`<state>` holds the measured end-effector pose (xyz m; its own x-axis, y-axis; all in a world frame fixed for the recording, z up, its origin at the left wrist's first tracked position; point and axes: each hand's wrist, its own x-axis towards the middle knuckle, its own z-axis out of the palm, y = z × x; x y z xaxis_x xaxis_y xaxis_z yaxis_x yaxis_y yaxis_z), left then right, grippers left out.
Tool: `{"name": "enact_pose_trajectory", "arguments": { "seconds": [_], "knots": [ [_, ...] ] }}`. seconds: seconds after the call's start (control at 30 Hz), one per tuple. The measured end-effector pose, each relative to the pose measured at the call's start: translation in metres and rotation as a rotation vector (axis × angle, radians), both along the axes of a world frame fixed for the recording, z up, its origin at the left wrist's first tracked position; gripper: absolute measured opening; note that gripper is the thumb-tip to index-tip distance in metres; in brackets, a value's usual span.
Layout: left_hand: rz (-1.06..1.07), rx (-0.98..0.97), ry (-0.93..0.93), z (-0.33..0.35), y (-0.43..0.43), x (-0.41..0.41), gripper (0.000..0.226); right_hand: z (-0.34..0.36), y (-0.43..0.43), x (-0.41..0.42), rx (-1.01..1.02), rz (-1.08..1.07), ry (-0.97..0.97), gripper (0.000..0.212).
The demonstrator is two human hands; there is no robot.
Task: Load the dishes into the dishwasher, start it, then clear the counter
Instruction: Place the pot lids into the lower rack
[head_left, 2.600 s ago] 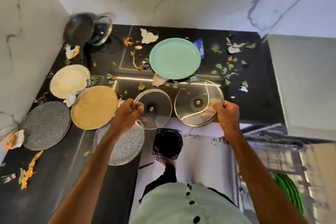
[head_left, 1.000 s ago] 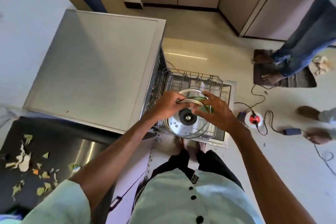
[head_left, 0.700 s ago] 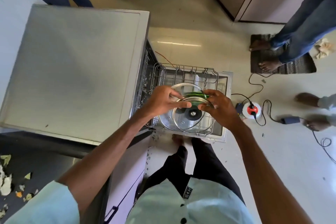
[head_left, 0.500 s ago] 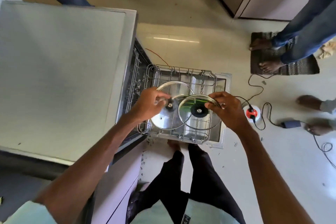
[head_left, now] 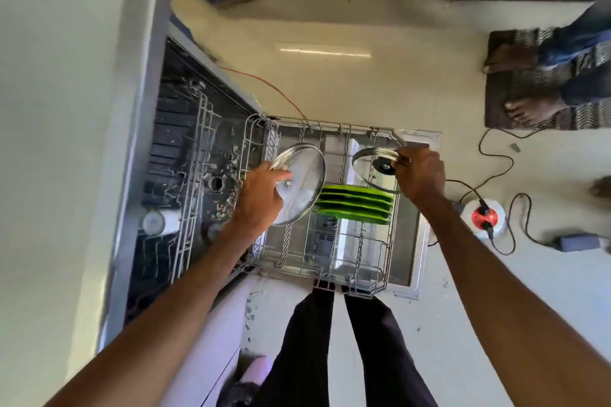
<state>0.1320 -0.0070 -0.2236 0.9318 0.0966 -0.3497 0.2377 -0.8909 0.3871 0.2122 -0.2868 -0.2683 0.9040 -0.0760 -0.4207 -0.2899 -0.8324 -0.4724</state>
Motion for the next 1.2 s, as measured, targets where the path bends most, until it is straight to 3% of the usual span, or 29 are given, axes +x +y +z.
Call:
{"name": "enact_pose_trajectory", "arguments": {
  "seconds": [0.23,0.53,0.7,0.83,1.2],
  "knots": [
    [0.044,-0.006,-0.022,-0.062,0.007,0.019,0.053,-0.072,0.012,0.017,0.037,0.208,0.029,0.011],
    [0.093,-0.105,0.001,-0.105,0.014,0.029,0.04,-0.12,0.046,0.044,-0.091,0.597,0.043,0.017],
    [0.072,-0.139,0.017,-0.11,0.016,0.028,0.053,-0.138,0.056,0.041,-0.137,0.704,0.087,0.021],
    [0.094,-0.158,-0.003,-0.12,0.024,0.033,0.037,-0.148,0.058,0.033,-0.211,0.734,0.076,0.026],
    [0.13,-0.167,-0.021,-0.141,0.029,0.031,0.043,-0.163,0.056,0.022,-0.314,0.759,0.021,0.03]
  ]
}}
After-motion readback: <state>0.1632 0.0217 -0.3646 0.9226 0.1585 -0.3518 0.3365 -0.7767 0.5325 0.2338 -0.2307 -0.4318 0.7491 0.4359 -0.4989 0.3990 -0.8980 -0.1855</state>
